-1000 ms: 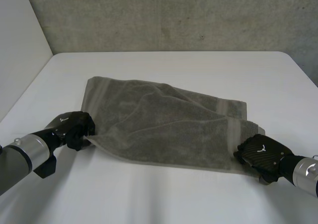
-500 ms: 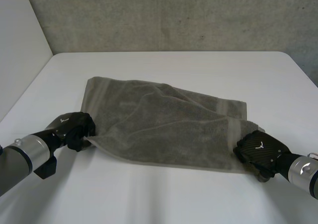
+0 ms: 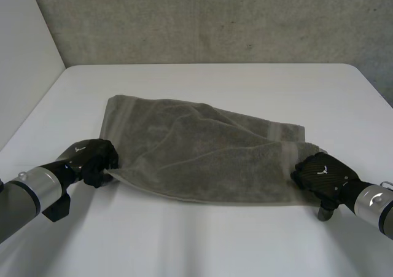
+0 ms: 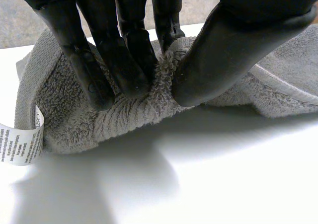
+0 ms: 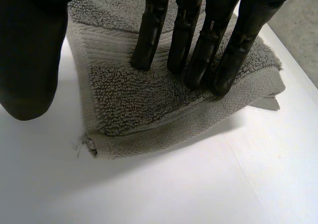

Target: Fold the towel.

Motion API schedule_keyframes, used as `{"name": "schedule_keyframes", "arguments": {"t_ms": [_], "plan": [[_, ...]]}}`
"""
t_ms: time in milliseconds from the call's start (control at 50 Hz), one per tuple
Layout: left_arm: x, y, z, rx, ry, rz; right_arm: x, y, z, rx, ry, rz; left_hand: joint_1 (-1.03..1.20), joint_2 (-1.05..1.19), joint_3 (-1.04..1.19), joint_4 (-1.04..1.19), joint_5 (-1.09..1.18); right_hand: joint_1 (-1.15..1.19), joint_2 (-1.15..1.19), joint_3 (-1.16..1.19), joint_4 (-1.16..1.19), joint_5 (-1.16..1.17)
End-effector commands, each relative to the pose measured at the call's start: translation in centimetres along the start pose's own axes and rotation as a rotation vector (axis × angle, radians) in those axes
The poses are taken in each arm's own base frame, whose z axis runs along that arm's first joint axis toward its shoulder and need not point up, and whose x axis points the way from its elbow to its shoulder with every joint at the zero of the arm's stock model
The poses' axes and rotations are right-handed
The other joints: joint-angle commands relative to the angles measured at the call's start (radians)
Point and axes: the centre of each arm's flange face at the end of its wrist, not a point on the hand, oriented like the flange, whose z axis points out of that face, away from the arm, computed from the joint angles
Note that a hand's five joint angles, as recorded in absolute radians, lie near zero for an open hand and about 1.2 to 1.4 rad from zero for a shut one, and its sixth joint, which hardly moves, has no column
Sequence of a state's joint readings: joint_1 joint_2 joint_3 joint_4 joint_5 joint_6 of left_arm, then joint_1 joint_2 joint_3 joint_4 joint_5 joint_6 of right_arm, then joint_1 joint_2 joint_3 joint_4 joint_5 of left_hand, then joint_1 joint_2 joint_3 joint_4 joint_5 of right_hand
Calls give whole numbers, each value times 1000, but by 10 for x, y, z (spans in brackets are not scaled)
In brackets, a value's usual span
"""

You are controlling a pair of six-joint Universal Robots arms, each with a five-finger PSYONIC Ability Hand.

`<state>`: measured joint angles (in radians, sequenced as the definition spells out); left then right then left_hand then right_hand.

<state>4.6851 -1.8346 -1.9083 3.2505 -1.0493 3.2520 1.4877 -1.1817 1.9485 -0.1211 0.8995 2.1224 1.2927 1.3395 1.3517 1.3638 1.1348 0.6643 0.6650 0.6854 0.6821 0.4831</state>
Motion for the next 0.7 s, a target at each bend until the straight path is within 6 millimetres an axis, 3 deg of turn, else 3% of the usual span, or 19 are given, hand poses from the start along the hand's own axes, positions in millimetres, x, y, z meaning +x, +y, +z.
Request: {"name": "schedule_keyframes", "arguments": {"t_ms": [20, 700], "plan": [[0, 0, 0, 0, 0, 0, 0, -2, 2, 10, 1, -7, 104, 57, 45, 32, 87, 37, 37, 16, 19, 44], [2, 1, 0, -3, 6, 1, 4, -2, 13, 11, 31, -9, 104, 57, 45, 32, 87, 66, 66, 45, 49, 73]]}}
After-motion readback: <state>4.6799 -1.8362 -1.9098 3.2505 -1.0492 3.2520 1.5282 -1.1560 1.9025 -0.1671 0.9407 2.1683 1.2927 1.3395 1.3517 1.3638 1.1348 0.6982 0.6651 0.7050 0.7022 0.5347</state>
